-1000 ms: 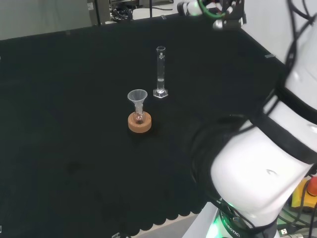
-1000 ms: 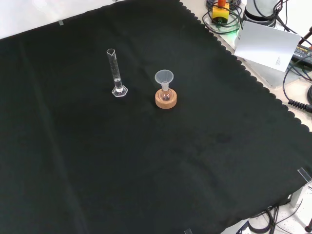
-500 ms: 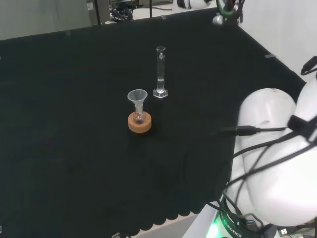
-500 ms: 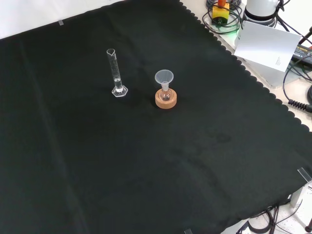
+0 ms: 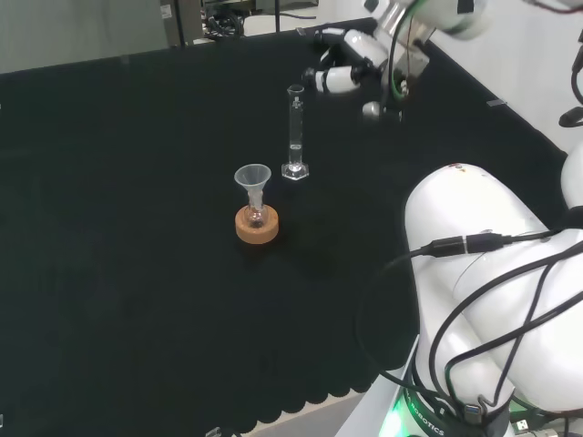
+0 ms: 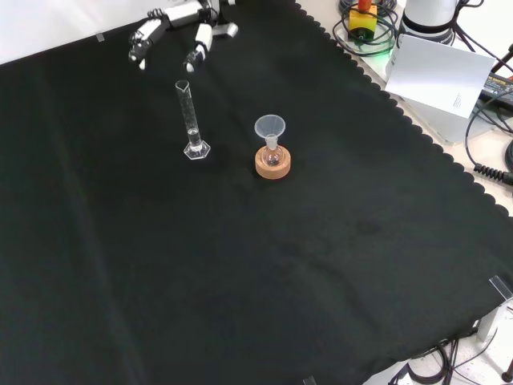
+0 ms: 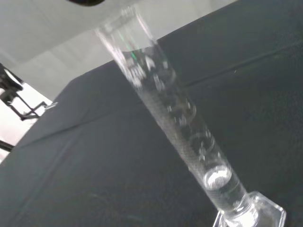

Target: Pick up the graduated cylinder.

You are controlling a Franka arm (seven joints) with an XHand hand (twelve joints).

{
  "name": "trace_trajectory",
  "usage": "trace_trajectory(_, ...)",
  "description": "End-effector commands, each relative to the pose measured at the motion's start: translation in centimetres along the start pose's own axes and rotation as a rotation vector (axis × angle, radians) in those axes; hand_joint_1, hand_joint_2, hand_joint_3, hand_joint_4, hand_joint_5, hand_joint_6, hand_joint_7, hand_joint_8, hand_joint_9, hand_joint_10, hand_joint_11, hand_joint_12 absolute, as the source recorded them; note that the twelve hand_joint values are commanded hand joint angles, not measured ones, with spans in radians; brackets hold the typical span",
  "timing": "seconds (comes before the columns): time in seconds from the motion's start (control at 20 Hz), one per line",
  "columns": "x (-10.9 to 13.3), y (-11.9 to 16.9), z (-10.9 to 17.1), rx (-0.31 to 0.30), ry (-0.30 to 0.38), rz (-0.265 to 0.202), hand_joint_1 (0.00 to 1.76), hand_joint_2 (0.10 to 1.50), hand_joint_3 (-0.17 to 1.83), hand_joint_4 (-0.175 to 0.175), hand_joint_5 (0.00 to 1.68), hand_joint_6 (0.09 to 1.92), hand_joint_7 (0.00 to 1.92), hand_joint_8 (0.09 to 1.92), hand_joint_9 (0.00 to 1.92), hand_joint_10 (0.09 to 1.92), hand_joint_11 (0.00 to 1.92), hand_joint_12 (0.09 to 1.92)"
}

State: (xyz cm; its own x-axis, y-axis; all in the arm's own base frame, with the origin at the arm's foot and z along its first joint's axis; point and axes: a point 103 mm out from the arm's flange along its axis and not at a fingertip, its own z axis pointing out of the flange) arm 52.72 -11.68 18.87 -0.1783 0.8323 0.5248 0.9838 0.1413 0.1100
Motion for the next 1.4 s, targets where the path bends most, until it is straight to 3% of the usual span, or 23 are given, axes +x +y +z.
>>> trace_trajectory(0.05, -2.6, -0.4, 1.7, -0.06, 0.061, -0.064, 0.76, 0.77, 0.41, -0.015, 0.4, 0.09, 0.36, 0.61, 0.6, 0.55, 0.36, 1.33)
trace_trajectory(0.25, -2.9, -1.1, 2.6, -0.097, 0.109, -0.086, 0.75, 0.74, 0.44, -0.013, 0.4, 0.09, 0.36, 0.6, 0.59, 0.55, 0.35, 1.33)
trace_trajectory(0.6, -2.7, -1.8, 5.0, -0.078, 0.175, -0.13, 0.76, 0.71, 0.45, -0.009, 0.44, 0.09, 0.41, 0.62, 0.62, 0.55, 0.37, 1.33)
trace_trajectory(1.4, -2.7, -0.7, 10.8, -0.103, 0.346, -0.165, 0.84, 0.68, 0.5, 0.01, 0.47, 0.09, 0.44, 0.59, 0.66, 0.52, 0.4, 1.31)
